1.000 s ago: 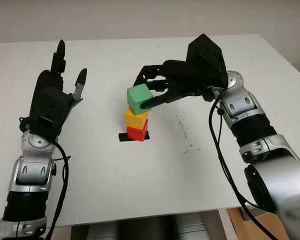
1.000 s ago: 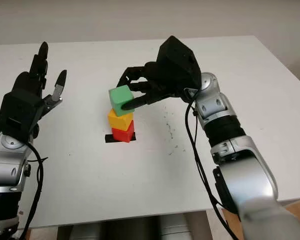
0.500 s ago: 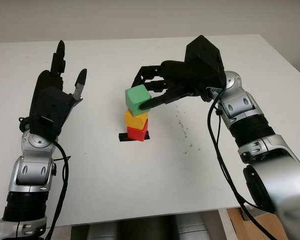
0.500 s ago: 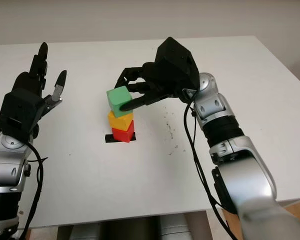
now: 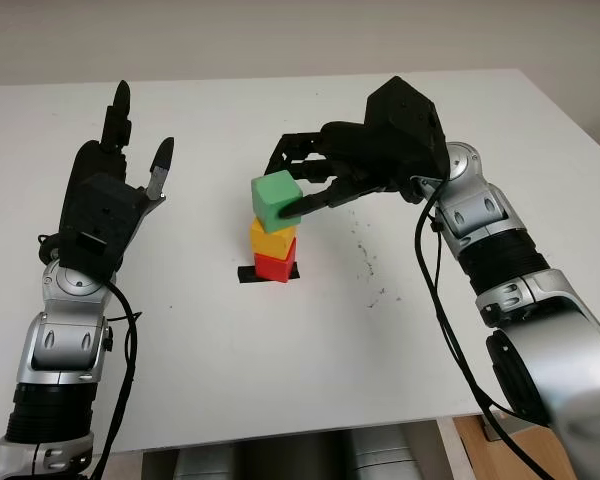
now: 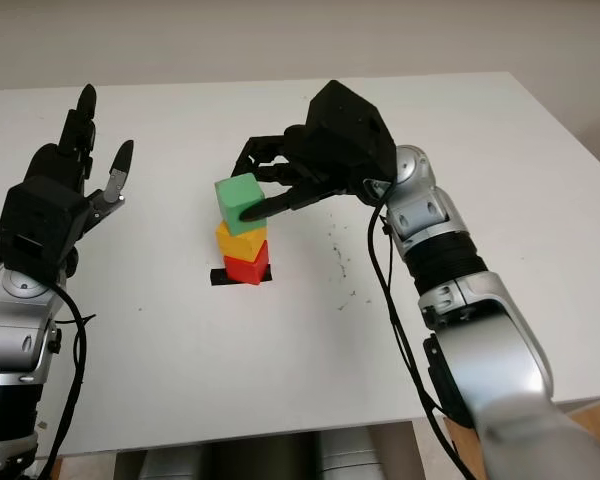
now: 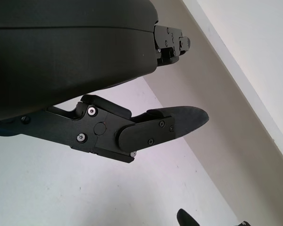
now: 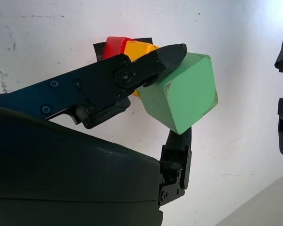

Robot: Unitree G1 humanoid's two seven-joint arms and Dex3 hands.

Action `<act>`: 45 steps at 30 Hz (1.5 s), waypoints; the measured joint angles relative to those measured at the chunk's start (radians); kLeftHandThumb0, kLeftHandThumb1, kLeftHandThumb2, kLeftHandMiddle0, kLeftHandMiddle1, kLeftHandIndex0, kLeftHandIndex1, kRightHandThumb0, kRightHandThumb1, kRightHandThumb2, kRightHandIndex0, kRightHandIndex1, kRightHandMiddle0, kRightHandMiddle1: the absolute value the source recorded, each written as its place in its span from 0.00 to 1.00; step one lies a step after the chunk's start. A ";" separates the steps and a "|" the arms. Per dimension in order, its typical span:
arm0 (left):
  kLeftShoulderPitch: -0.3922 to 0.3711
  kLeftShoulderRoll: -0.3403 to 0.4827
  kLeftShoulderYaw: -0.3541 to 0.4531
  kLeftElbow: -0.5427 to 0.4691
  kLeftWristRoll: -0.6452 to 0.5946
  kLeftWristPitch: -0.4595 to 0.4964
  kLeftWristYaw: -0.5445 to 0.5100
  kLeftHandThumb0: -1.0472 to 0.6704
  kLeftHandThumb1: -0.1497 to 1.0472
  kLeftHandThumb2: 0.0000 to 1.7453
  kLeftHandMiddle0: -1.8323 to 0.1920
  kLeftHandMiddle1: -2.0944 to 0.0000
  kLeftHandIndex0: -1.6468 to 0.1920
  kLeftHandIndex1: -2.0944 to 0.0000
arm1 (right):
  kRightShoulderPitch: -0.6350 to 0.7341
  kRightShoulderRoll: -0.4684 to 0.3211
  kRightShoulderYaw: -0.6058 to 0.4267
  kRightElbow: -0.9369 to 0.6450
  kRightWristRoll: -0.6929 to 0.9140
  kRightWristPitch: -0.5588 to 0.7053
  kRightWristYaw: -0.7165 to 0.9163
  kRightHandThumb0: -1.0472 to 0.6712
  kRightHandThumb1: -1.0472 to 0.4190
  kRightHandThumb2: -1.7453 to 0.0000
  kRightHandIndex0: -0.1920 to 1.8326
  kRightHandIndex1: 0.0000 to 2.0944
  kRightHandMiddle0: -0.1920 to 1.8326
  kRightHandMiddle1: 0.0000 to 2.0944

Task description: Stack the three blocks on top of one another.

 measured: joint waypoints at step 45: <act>0.117 -0.130 0.032 -0.017 -0.086 -0.163 0.105 0.25 1.00 0.38 0.95 0.98 0.95 0.98 | 0.273 0.041 -0.333 0.000 0.290 -0.028 -0.309 0.13 0.00 0.50 0.00 0.00 0.00 0.00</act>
